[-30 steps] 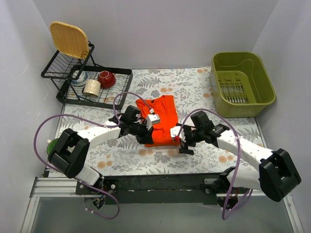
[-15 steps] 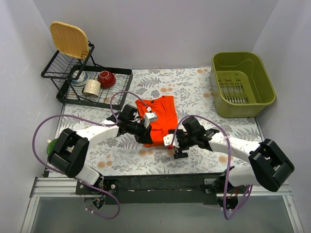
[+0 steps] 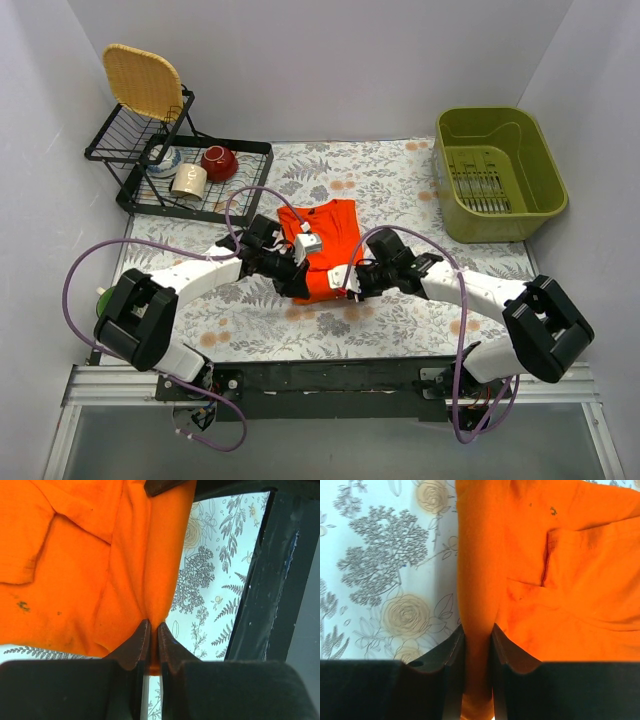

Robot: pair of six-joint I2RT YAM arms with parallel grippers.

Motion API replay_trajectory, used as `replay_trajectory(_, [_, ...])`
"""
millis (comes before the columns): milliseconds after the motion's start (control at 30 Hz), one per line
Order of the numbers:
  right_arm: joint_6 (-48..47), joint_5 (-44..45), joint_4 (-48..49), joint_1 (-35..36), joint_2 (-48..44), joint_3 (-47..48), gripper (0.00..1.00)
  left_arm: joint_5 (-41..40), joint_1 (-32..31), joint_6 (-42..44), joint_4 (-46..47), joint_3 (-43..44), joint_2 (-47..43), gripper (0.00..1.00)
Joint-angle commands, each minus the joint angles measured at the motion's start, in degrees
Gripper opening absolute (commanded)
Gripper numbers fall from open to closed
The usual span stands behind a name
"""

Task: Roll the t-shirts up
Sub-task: Roll the T-shirt to the center of the board.

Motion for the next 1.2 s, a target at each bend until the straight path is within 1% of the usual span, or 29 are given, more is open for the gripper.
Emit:
replay_trajectory(0, [-3.89, -3.87, -13.74, -0.20, -1.81, 5.77, 0.30, -0.66, 0.39, 7.00, -9.83, 3.83, -4.44, 0.00])
replay_trajectory(67, [-4.33, -5.19, -17.43, -0.20, -1.29, 8.40, 0.29, -0.58, 0.39, 8.94, -13.59, 4.63, -5.05, 0.00])
replay_trajectory(100, [-6.07, -6.50, -22.41, -0.20, -0.41, 9.29, 0.28, -0.58, 0.39, 9.22, -14.31, 4.80, -5.23, 0.00])
replay_trajectory(133, [-6.87, -7.21, -24.20, -0.20, -0.05, 9.82, 0.26, -0.66, 0.39, 9.48, -14.84, 4.98, -5.32, 0.00])
replay_trajectory(200, [-8.10, -8.88, -27.89, -0.20, 0.82, 10.61, 0.25, -0.66, 0.39, 9.66, -16.43, 5.07, -5.41, 0.00])
replay_trajectory(467, [-9.51, -12.14, -33.18, -0.46, 6.27, 15.62, 0.20, -2.24, 0.39, 10.79, -16.87, 3.49, -4.88, 0.00])
replay_trajectory(667, [-12.06, -14.07, -38.01, -2.22, 13.65, 21.59, 0.16, -4.09, 0.39, 12.03, -17.40, 4.54, -1.19, 0.00])
replay_trajectory(833, [-13.73, -16.18, -41.44, -4.33, 19.98, 26.16, 0.15, -5.15, 0.74, 11.07, -15.73, 4.89, 1.53, 0.00])
replay_trajectory(1000, [-16.71, -17.50, -45.31, -6.79, 26.21, 31.79, 0.15, -8.48, 1.53, 8.60, -11.16, 5.33, 4.17, 0.00])
replay_trajectory(1167, [-18.83, -18.90, -51.63, -8.63, 31.76, 37.50, 0.15, -8.05, 3.82, 9.30, -11.51, 9.63, 7.51, 0.00])
